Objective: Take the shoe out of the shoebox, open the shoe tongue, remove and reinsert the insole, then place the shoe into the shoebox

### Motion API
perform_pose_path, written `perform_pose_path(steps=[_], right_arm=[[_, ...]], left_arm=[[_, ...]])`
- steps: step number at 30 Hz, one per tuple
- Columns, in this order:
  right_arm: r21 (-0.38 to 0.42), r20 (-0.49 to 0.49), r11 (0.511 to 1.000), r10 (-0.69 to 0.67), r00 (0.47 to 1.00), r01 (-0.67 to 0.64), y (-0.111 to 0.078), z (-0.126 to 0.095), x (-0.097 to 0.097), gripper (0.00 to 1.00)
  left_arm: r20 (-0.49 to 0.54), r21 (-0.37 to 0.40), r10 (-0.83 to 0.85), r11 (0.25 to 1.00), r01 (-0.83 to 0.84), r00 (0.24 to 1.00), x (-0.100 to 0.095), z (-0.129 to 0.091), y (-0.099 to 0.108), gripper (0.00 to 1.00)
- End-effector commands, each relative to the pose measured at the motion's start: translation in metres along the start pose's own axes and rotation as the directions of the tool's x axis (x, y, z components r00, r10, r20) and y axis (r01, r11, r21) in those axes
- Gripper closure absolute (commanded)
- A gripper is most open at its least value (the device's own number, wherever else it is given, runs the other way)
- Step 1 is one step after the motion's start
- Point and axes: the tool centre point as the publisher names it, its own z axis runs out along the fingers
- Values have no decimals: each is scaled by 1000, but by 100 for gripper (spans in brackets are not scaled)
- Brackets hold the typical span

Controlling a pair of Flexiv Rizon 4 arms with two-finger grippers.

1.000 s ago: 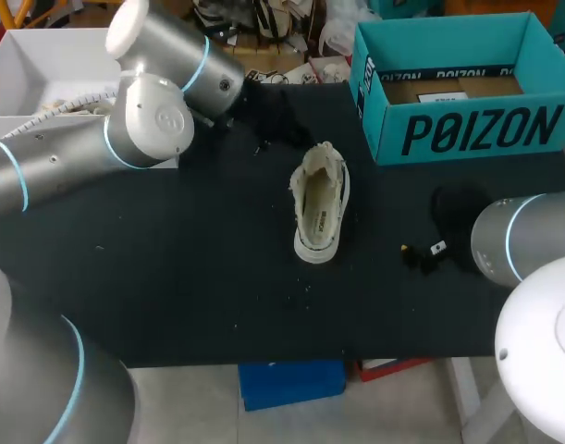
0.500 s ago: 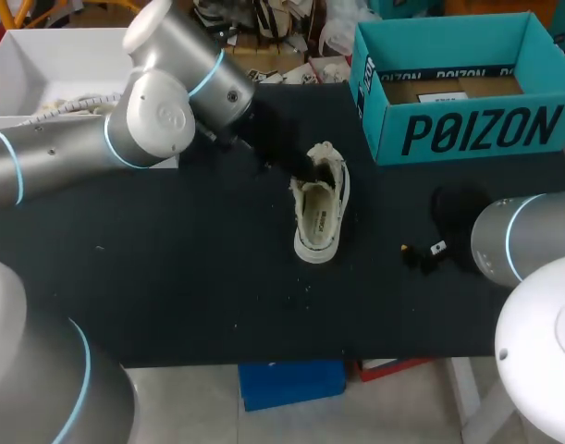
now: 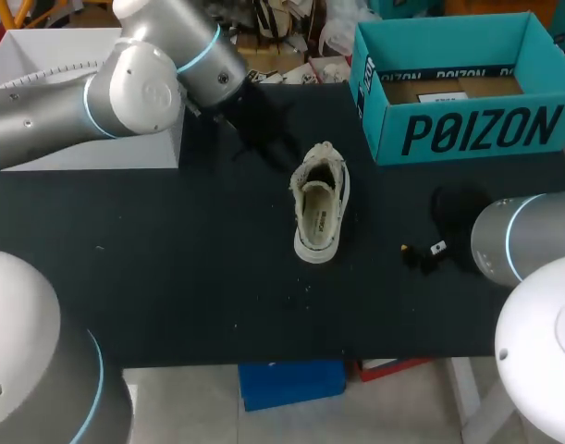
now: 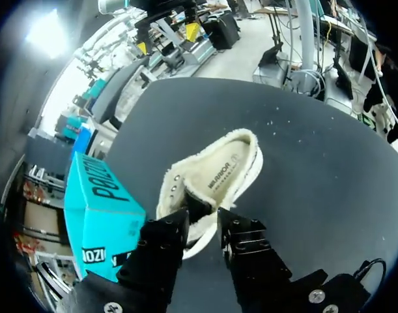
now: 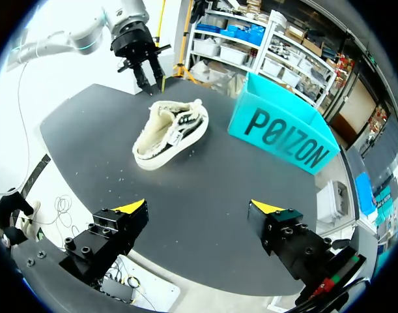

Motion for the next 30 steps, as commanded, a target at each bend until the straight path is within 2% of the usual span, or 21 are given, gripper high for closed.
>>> perform_pose_path(steps=[1, 8, 14, 16, 18, 22, 26, 30], right_arm=[[-2, 2, 1000, 1, 1000, -1, 0, 1, 1, 0], [-2, 2, 1000, 1, 1000, -1, 0, 1, 1, 0], [-2, 2, 1000, 1, 1000, -1, 0, 1, 1, 0], [-2, 2, 1000, 1, 1000, -1, 0, 1, 1, 0], [-2, 2, 1000, 1, 1000, -1, 0, 1, 1, 0], [-2, 2, 1000, 1, 1000, -1, 0, 1, 1, 0], [-2, 2, 1000, 1, 1000, -1, 0, 1, 1, 0], [-2, 2, 1000, 1, 1000, -1, 0, 1, 1, 0]], left_arm=[[-174, -50, 113, 991, -124, 978, -4, -5, -4, 51], [-296, -72, 179, 975, -209, 938, 3, 10, 4, 50], [-336, -80, 254, 952, -296, 907, 5, 15, 3, 0], [-347, -72, 284, 942, -327, 894, 6, 15, 3, 2], [-357, -69, 304, 935, -349, 884, 6, 14, 3, 14], [-362, -68, 319, 928, -366, 876, 9, 13, 4, 0], [-303, -42, 316, 938, -343, 899, 12, 10, 4, 0], [-303, -42, 316, 938, -343, 899, 12, 10, 4, 0]])
